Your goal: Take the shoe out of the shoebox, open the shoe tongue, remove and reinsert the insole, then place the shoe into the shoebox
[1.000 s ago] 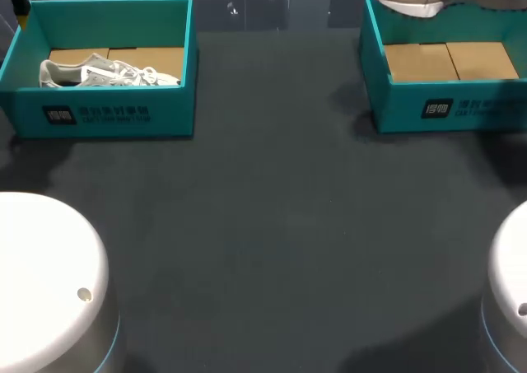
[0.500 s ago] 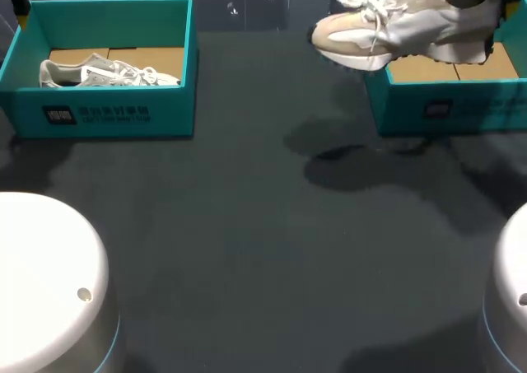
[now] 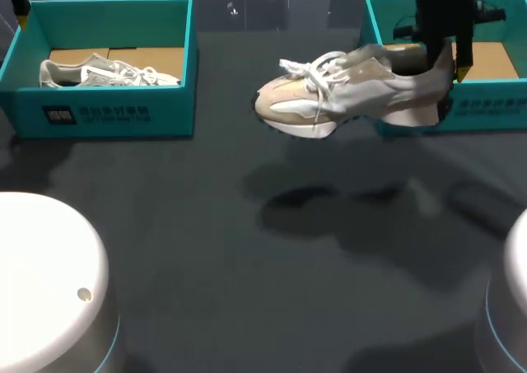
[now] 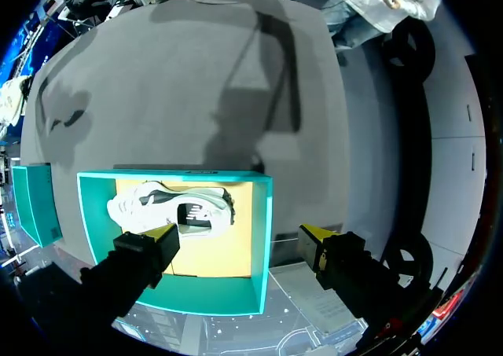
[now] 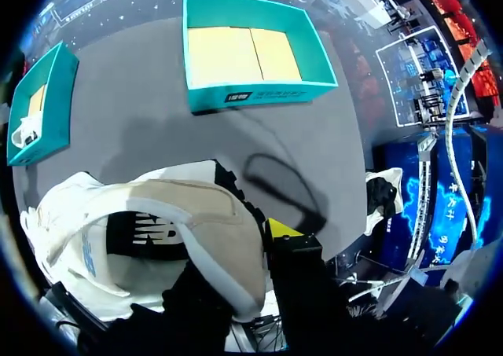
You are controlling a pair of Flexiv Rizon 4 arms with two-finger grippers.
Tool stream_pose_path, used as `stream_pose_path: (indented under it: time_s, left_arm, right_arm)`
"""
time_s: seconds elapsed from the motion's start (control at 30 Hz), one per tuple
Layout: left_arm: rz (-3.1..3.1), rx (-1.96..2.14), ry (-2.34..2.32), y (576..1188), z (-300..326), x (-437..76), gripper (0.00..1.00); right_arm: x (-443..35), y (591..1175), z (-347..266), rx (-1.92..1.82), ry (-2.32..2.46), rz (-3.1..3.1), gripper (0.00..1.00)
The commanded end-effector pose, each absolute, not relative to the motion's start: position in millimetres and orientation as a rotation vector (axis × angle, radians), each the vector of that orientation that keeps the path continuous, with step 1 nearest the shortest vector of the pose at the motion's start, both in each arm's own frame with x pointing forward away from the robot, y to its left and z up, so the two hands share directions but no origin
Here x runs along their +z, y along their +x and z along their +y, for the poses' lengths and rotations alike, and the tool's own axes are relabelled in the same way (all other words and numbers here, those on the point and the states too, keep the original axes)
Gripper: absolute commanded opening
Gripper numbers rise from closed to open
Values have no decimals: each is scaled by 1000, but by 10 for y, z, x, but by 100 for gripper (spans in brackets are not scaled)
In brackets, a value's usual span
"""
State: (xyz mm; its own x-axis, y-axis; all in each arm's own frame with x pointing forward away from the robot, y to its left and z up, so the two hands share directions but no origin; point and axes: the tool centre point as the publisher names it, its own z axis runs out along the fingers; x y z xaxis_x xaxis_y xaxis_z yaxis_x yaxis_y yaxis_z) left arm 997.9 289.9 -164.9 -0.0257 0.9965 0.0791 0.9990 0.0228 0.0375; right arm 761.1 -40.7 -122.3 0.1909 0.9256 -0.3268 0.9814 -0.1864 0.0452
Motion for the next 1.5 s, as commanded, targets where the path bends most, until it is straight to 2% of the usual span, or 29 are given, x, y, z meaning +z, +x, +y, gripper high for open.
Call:
stream_pose_path:
  time_s: [0.03,0.47,1.2,1.5]
  left_arm:
    - [-2222,-129,-2170,9981,2901,-1642,100]
    - [-2222,-129,-2170,9981,2901,-1642,100]
    - [-2222,-129,-2170,9981,2901,-1642,100]
    - [-2222,-129,-2170,9981,2901,-1642,100]
  right_arm:
    - [-1352,7328,-258,-130,2111,1778,0]
    - [-1823,7014,296,-108,2097,1968,0]
    - [-1831,7011,306,-128,2113,1941,0]
    - [-2170,6713,480,-163,2152,1832,0]
